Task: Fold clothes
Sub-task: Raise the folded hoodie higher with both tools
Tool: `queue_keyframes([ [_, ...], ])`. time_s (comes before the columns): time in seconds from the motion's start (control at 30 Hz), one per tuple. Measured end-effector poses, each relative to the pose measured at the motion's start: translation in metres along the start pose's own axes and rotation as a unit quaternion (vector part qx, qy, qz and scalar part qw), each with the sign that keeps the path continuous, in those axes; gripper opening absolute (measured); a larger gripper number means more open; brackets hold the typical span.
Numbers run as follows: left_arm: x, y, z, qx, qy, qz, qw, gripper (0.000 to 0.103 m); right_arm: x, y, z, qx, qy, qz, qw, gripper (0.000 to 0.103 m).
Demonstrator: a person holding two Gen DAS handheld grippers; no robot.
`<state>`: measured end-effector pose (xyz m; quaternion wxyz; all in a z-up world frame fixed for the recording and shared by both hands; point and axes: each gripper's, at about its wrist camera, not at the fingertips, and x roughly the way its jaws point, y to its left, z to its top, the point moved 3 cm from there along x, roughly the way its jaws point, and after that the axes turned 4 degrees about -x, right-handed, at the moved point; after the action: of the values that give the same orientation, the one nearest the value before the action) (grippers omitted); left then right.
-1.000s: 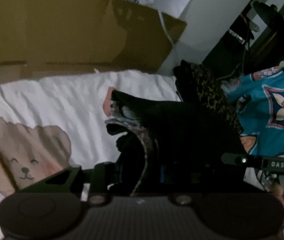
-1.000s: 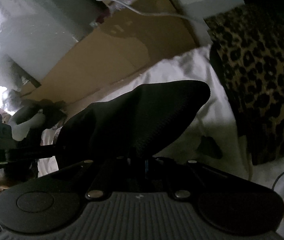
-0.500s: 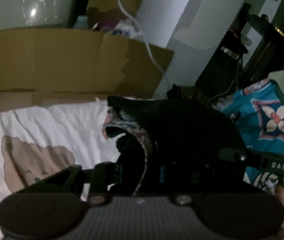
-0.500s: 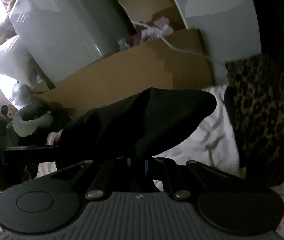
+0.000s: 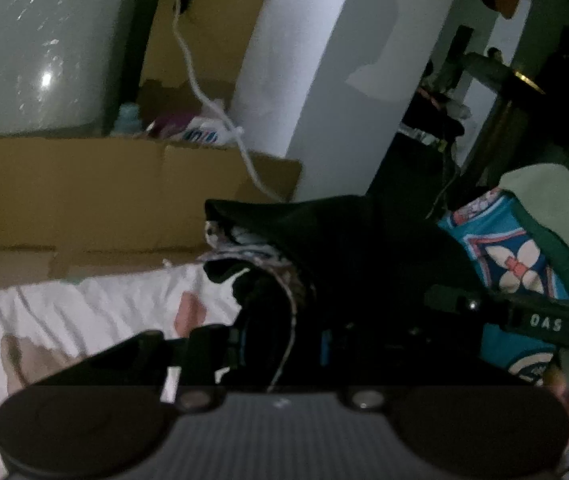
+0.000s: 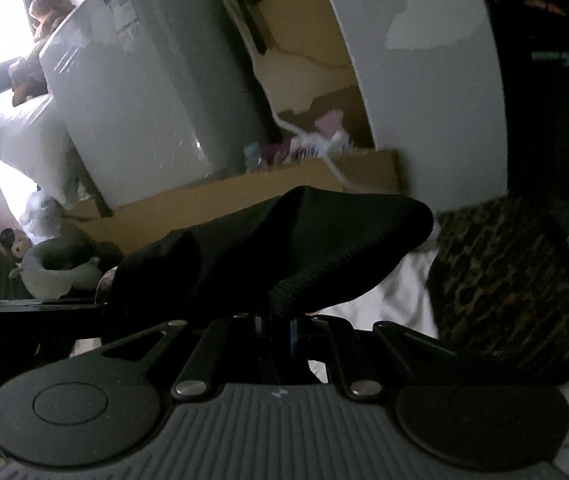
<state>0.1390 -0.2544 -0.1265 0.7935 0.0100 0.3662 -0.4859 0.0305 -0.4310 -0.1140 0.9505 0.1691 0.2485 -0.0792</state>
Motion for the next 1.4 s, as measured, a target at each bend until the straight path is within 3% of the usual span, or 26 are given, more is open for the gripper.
queue_keyframes([
  [0.2,0.011,-0.036,0.02,0.015,-0.005,-0.015,0.9998,0.033,-0.021,-0.029,0.033,0.015,-0.015,-0.025,0.999,0.007],
  [0.53,0.028,-0.114,0.07,0.033,-0.032,-0.061,0.9971,0.033,-0.072,-0.072,0.104,-0.032,-0.058,-0.093,0.993,0.007],
  [0.77,0.044,-0.159,0.099,0.017,-0.054,-0.095,0.9938,0.033,-0.095,-0.099,0.15,-0.055,-0.074,-0.144,0.985,0.007],
  [1.1,0.085,-0.173,0.09,-0.045,-0.035,-0.113,0.9919,0.033,-0.079,-0.127,0.177,-0.076,-0.05,-0.188,0.978,0.007],
  [1.4,0.148,-0.154,0.05,-0.078,0.013,-0.118,0.9899,0.033,-0.035,-0.166,0.144,-0.063,-0.003,-0.205,0.977,0.007],
])
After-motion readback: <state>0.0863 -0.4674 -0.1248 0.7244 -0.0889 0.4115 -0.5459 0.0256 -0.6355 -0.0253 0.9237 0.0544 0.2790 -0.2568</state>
